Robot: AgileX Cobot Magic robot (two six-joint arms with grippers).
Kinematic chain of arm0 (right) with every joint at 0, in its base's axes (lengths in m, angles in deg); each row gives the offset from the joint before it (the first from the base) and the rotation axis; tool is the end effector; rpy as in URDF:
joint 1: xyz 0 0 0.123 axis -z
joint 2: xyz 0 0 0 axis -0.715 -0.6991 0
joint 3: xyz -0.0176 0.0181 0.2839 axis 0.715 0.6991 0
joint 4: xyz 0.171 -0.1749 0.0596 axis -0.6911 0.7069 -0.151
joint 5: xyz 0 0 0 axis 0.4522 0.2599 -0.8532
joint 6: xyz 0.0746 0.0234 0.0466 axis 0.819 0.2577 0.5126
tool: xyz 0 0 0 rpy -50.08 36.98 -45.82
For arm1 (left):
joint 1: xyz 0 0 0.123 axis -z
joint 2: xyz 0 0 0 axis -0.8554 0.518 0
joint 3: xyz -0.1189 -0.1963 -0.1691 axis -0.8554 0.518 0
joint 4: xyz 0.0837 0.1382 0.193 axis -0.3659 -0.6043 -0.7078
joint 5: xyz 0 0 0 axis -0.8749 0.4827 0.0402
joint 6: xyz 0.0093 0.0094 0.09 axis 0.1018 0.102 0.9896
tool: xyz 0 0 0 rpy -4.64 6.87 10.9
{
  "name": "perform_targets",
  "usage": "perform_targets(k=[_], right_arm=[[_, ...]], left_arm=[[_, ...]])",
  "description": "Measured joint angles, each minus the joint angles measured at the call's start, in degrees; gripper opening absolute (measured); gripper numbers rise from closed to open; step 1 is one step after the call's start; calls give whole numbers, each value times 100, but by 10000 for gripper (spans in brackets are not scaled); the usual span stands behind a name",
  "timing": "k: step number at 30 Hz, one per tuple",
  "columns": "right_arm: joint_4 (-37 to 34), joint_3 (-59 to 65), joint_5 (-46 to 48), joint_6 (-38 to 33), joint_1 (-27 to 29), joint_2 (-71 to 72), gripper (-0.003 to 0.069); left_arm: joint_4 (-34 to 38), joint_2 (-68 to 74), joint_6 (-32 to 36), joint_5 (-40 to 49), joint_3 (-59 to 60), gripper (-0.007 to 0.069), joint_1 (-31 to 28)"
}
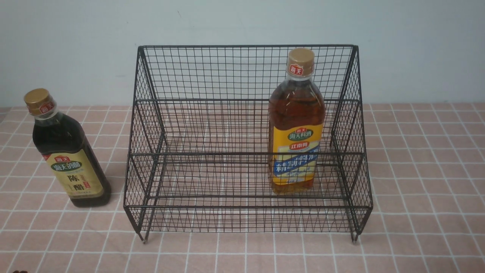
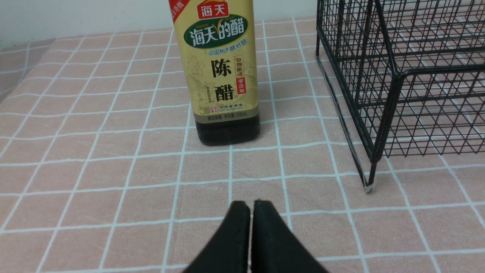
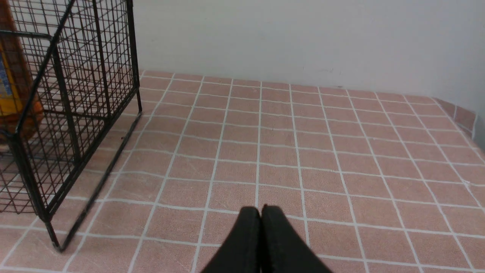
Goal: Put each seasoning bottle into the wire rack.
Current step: Use the left arm to grab the condiment bottle closest to it
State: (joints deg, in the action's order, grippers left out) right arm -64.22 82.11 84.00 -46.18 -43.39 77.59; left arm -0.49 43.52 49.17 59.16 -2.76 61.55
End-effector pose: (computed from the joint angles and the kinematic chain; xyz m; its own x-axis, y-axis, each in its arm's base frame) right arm 0.0528 0.0007 0.1725 -0.2963 -0.0565 -0.9534 -0.0085 0.9984 -0.0566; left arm 0.0521 -0.0002 0.1711 -0.3053 0.0592 -0.9504 0.0381 0.9980 0.0499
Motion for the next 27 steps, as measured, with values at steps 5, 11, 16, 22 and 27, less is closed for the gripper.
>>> perform_targets(k=[5, 11, 16, 22, 27], right_arm=[[-37, -6, 22, 58, 0, 17, -13], [-106, -6, 27, 400, 0, 17, -13], [-106, -6, 27, 423, 0, 19, -13], [-112, -6, 27, 423, 0, 19, -15], [-117, -6, 27, 423, 0, 19, -15]], left_arm=[[5, 0, 0, 0, 0, -7, 0], [5, 0, 0, 0, 0, -7, 0], [5, 0, 0, 0, 0, -7, 0], [5, 0, 0, 0, 0, -7, 0], [5, 0, 0, 0, 0, -7, 0]])
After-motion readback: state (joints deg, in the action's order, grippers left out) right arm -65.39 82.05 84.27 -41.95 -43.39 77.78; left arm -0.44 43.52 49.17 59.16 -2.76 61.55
